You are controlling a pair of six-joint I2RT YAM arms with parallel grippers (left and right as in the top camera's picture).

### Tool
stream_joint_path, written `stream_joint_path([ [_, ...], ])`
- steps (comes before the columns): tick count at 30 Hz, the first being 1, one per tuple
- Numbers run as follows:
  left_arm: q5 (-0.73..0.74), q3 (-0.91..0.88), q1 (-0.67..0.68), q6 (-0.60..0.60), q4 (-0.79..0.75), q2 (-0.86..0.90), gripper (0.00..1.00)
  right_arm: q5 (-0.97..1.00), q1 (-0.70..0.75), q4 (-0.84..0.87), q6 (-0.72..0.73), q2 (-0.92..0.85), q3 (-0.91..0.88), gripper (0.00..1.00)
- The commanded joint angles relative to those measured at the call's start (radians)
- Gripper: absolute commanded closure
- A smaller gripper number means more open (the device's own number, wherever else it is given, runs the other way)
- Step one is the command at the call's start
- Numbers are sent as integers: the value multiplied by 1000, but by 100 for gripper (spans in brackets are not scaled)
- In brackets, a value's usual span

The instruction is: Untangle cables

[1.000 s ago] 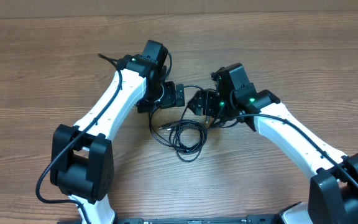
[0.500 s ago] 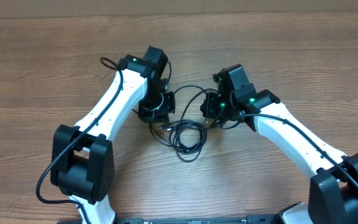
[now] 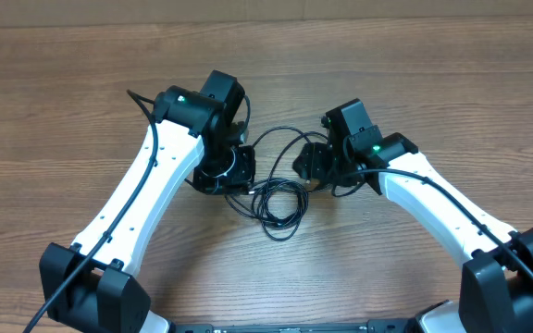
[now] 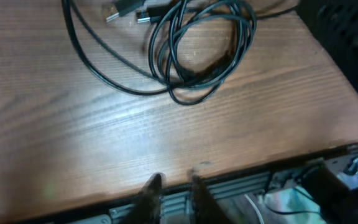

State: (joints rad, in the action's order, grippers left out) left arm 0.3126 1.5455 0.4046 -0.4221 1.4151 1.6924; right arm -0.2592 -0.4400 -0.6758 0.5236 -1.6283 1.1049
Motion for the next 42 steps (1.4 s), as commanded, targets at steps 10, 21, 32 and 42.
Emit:
stream_joint_path([
  [10,-72,8,15,-6,-159,1,12,5,4,-10,-3,-3,11,0],
  [21,-121,-76,18,-88,-185,8,14,5,4,-11,-3,-3,11,0],
  [32,-98,-326,51,-119,-439,8,14,5,4,-11,-3,-3,11,0],
  [42,-99,-475,84,-166,-578,8,17,5,4,-11,-3,-3,11,0],
])
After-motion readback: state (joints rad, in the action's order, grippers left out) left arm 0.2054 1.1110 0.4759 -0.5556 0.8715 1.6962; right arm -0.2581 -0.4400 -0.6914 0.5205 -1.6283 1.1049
